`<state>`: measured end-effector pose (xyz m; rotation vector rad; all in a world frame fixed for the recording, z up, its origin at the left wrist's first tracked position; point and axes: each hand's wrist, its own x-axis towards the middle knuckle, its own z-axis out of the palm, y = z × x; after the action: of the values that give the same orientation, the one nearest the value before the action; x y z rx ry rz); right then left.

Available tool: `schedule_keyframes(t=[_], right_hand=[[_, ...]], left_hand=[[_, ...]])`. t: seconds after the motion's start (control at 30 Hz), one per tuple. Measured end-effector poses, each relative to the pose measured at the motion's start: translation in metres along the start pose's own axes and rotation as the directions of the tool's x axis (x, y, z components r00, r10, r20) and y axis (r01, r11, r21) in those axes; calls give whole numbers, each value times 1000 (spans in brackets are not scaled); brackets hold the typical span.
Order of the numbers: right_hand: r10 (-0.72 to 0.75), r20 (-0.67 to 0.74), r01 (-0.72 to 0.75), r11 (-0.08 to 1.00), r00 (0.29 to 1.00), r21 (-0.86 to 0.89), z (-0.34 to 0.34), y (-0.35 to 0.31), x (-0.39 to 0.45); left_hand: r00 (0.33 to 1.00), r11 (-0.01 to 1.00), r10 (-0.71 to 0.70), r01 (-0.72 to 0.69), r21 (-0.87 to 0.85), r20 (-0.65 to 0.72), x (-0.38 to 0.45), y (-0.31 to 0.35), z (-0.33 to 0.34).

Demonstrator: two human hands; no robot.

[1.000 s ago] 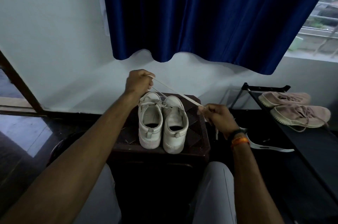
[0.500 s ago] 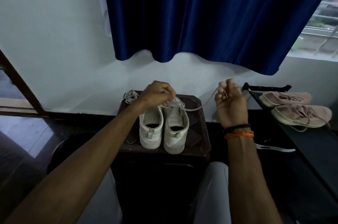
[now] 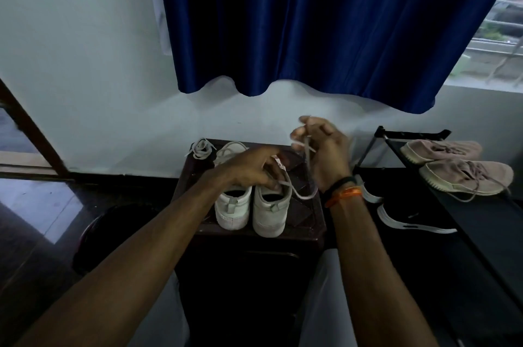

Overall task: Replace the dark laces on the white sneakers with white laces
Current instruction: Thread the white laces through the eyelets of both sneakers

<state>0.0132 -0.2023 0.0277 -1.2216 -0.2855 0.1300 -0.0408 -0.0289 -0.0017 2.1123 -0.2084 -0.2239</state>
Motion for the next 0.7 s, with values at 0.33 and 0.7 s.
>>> schedule_keyframes(t=[0.33, 0.7], right_hand=[[58, -137, -91, 965, 989, -247, 4, 32, 8], [71, 253, 181, 519, 965, -836, 7, 56, 10]], left_hand=[[912, 888, -28, 212, 409, -410, 0, -19, -4], [889, 829, -117, 333, 450, -442, 2, -18, -2]])
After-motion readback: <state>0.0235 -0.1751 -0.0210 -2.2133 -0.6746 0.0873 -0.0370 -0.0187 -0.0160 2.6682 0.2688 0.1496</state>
